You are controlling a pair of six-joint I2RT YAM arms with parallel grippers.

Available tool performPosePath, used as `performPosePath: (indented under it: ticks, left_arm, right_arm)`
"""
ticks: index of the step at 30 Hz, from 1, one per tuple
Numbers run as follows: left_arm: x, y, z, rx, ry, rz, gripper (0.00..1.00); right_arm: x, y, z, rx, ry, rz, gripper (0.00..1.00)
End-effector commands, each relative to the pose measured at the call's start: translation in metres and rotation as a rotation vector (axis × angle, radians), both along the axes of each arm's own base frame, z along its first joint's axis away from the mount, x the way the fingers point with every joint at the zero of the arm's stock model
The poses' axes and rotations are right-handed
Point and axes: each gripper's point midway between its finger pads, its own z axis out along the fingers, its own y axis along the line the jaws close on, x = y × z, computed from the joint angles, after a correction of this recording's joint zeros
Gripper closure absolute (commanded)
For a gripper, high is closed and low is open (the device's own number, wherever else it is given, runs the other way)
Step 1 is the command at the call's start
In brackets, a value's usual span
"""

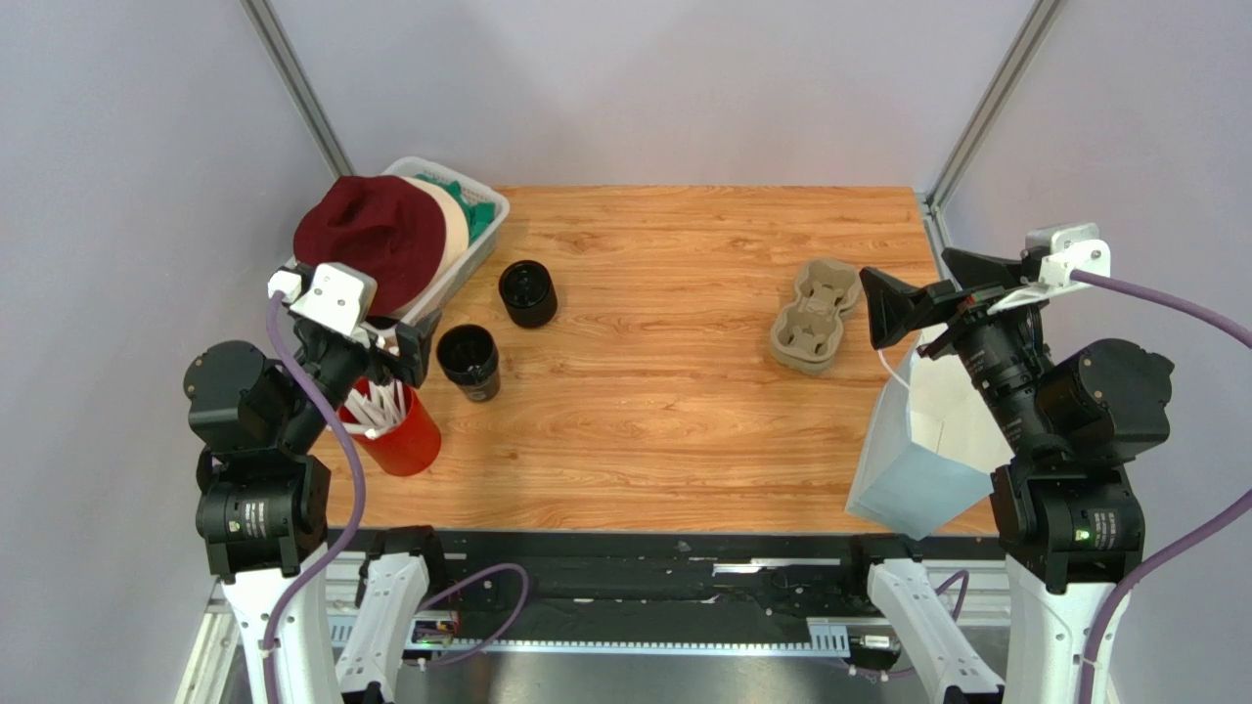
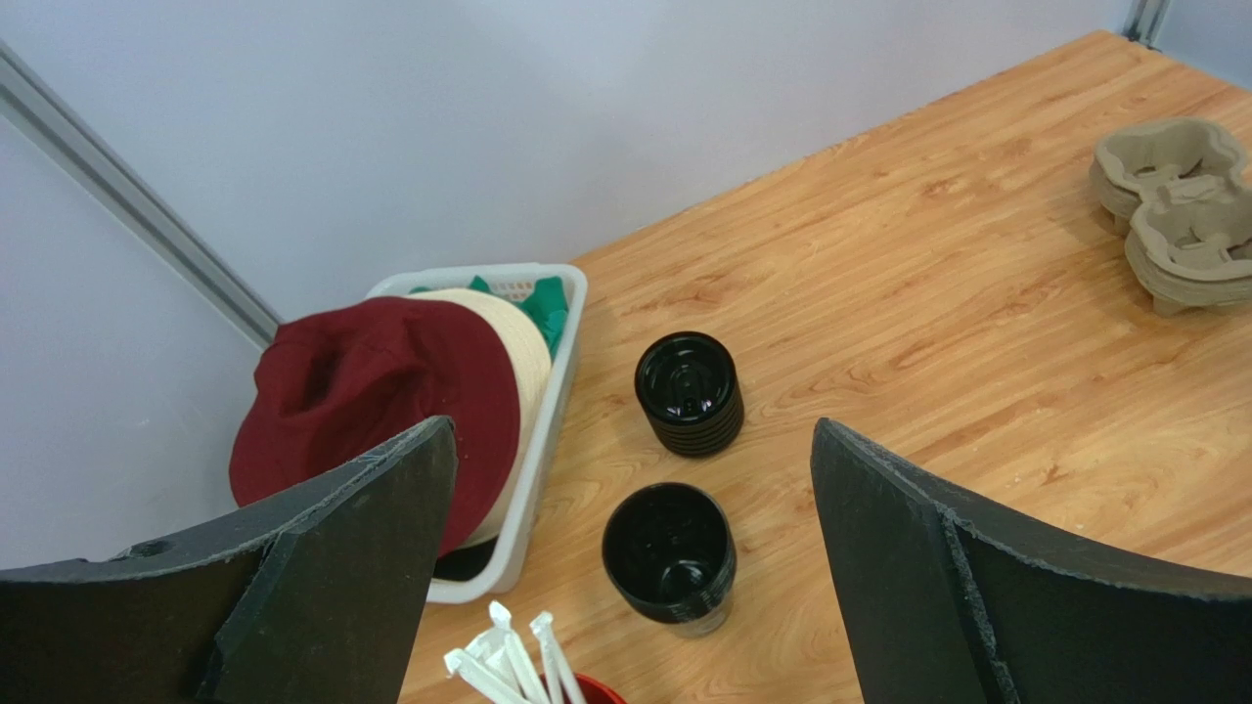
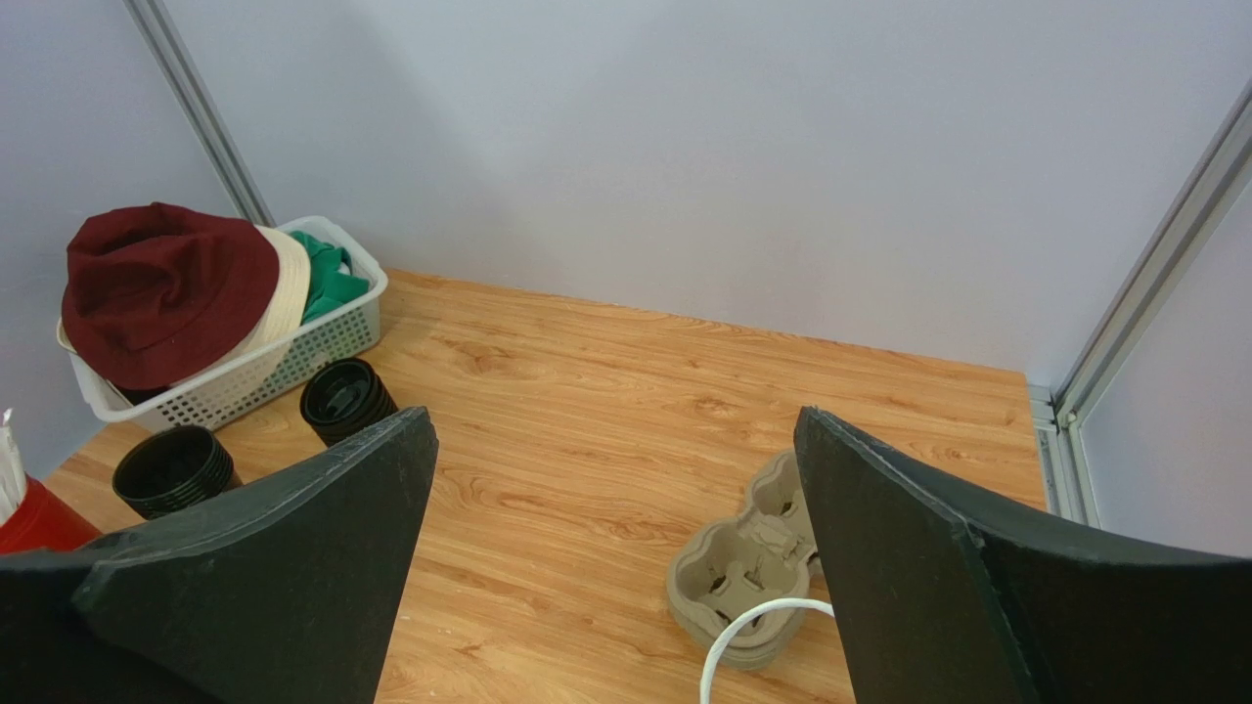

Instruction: Pack the takeout coffee

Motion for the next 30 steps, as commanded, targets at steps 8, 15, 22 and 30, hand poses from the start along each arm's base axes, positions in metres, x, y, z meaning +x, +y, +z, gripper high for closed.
performPosePath:
  ticks: [8, 15, 22, 30]
  left_arm:
    - [0.0, -0.001, 0.008, -0.009, -0.037, -0.008, 0.01]
    - [-0.001, -0.005, 0.008, -0.002, -0.036, -0.029, 0.01]
    - [-0.001, -0.015, 0.002, 0.011, -0.018, -0.101, 0.01]
    - [-0.005, -0.022, 0.004, 0.074, -0.008, -0.166, 0.01]
  right_arm:
    - [-0.004, 0.005, 0.011, 0.007, -0.045, 0.028, 0.01]
    - [0.006, 0.015, -0.002, -0.101, -0.059, 0.099, 0.01]
    - [0.025, 0.018, -0.016, -0.128, -0.036, 0.116, 0.01]
    - [0.049, 0.026, -0.011, -0.139, 0.069, 0.167, 0.02]
